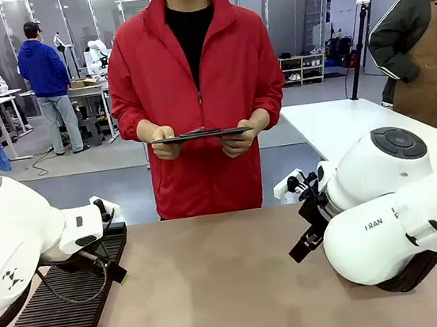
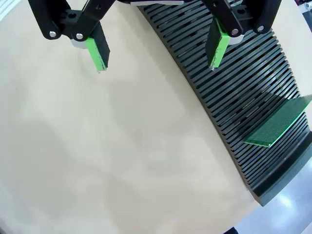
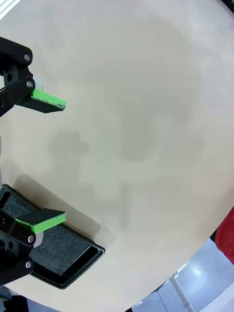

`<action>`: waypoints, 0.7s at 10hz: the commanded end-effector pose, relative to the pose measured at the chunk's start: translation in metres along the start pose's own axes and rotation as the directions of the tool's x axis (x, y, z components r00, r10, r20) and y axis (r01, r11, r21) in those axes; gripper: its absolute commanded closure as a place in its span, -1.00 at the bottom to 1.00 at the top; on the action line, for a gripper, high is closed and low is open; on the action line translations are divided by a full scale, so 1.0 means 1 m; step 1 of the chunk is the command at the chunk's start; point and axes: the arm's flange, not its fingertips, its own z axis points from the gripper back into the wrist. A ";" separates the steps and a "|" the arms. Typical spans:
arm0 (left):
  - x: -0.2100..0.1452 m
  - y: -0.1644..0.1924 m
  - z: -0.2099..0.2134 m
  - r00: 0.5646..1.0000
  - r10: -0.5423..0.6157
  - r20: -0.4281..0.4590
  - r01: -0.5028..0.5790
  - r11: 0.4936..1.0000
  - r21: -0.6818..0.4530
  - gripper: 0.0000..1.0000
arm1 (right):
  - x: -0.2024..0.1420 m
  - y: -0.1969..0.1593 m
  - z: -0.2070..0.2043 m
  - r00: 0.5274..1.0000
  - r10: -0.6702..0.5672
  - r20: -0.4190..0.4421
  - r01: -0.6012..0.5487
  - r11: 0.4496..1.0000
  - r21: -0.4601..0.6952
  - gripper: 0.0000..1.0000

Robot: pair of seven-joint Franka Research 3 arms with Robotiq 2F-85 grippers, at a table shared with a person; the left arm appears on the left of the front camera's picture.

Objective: Inspect the PCB.
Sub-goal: Pick up the Blank PCB and present it to the human.

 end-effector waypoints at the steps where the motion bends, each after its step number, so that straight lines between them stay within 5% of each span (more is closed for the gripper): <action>1: 0.000 0.000 0.000 1.000 0.000 0.000 0.000 1.000 0.000 -1.00 | 0.000 0.000 0.000 1.000 0.000 0.000 0.000 1.000 0.000 -1.00; 7: 0.000 0.000 0.000 1.000 0.000 0.000 0.000 1.000 0.000 -1.00 | 0.000 0.000 0.000 1.000 0.000 0.000 0.000 1.000 0.000 -1.00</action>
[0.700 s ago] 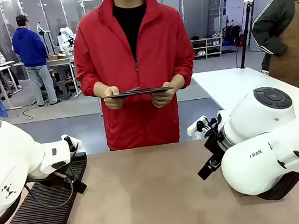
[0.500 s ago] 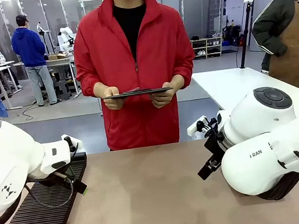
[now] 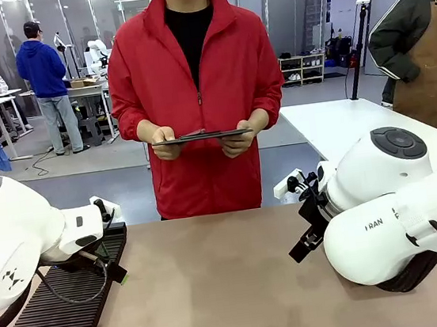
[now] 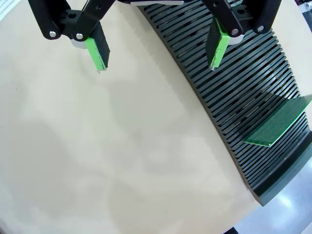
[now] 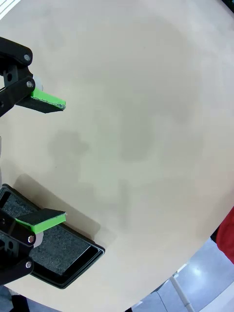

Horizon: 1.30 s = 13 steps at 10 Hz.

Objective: Inspect the PCB.
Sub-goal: Pick up the Blank PCB and present it to the human.

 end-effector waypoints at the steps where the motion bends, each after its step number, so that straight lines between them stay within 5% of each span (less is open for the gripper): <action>1: 0.000 0.000 0.000 1.000 0.000 0.000 0.000 1.000 0.000 -1.00 | 0.000 0.000 0.000 1.000 -0.002 0.000 0.002 1.000 0.000 -1.00; 4: 0.000 0.000 0.000 1.000 0.000 0.000 0.000 1.000 0.000 -1.00 | 0.000 0.000 0.000 1.000 0.000 0.000 0.000 1.000 0.000 -1.00; 9: 0.024 0.028 0.085 0.993 0.042 -0.115 -0.078 0.939 -0.336 -1.00 | 0.026 -0.043 0.083 0.995 -0.049 -0.083 0.071 0.953 0.294 -1.00; 11: 0.014 0.059 0.115 0.980 0.149 -0.134 -0.199 0.788 -0.583 -1.00 | 0.012 -0.070 0.110 0.990 -0.127 -0.056 0.137 0.849 0.510 -1.00; 13: -0.019 0.091 0.138 0.960 0.267 -0.087 -0.227 0.556 -0.800 -1.00 | -0.026 -0.101 0.126 0.963 -0.268 -0.008 0.201 0.702 0.683 -1.00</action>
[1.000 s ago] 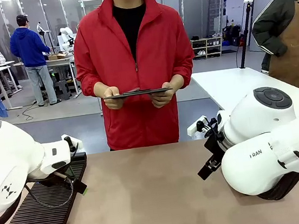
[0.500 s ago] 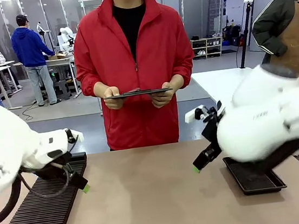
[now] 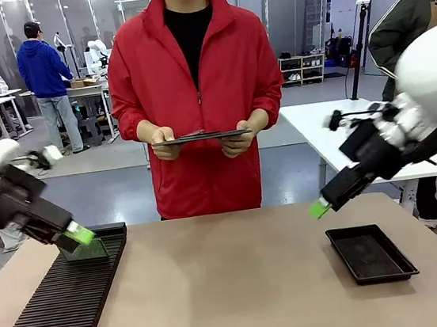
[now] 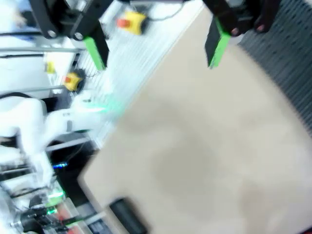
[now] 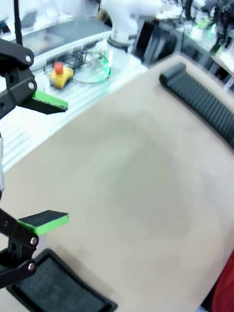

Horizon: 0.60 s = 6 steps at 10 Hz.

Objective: Inspect the PCB.
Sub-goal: Pick up the Blank PCB and present it to the human.

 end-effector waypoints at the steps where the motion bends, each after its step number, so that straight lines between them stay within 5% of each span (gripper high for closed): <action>1: -0.036 0.027 0.039 0.986 0.121 0.119 -0.089 0.965 -0.246 -1.00 | -0.045 -0.029 0.031 0.983 -0.122 0.137 0.091 0.973 0.212 -1.00; 5: -0.145 0.073 0.099 0.879 0.313 0.360 -0.159 0.903 -0.399 -1.00 | -0.137 -0.057 0.090 0.892 -0.326 0.313 0.186 0.897 0.401 -1.00; 6: -0.180 0.084 0.117 0.819 0.363 0.445 -0.188 0.902 -0.390 -1.00 | -0.163 -0.063 0.101 0.855 -0.378 0.355 0.224 0.887 0.404 -1.00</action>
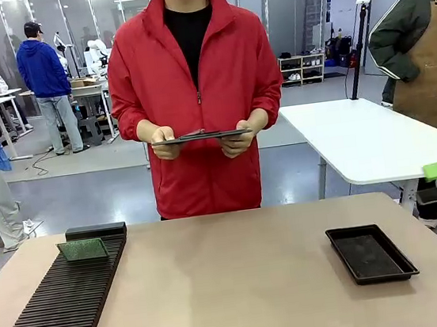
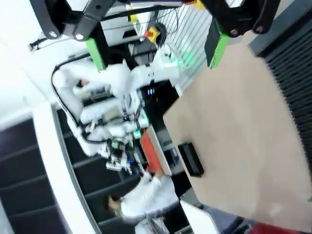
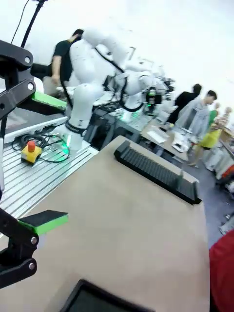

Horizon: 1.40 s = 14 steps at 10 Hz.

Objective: Inspect the PCB.
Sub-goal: Pick up the Blank PCB and present it to the human.

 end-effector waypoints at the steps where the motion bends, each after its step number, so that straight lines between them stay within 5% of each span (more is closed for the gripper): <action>1: -0.035 0.013 0.036 0.990 0.004 0.143 -0.005 1.000 0.007 -1.00 | -0.043 -0.010 0.015 0.993 -0.049 0.104 0.051 0.999 -0.015 -1.00; 4: -0.062 0.020 0.074 0.963 0.038 0.268 -0.057 0.996 0.063 -1.00 | -0.065 -0.022 0.034 0.984 -0.099 0.150 0.104 0.994 -0.026 -1.00; 7: -0.049 0.026 0.101 0.956 0.058 0.289 -0.080 0.995 0.064 -1.00 | -0.055 -0.026 0.024 0.975 -0.102 0.198 0.122 0.988 -0.090 -1.00; 8: -0.049 0.026 0.101 0.956 0.058 0.289 -0.080 0.995 0.064 -1.00 | -0.039 -0.033 0.065 0.981 -0.127 0.150 0.134 0.990 -0.039 -1.00; 12: -0.049 0.026 0.101 0.956 0.058 0.289 -0.080 0.995 0.064 -1.00 | -0.039 -0.033 0.065 0.981 -0.127 0.150 0.134 0.990 -0.039 -1.00; 14: -0.038 0.013 0.090 0.963 -0.013 0.268 -0.038 0.982 0.185 -1.00 | -0.039 -0.033 0.065 0.981 -0.127 0.150 0.134 0.990 -0.039 -1.00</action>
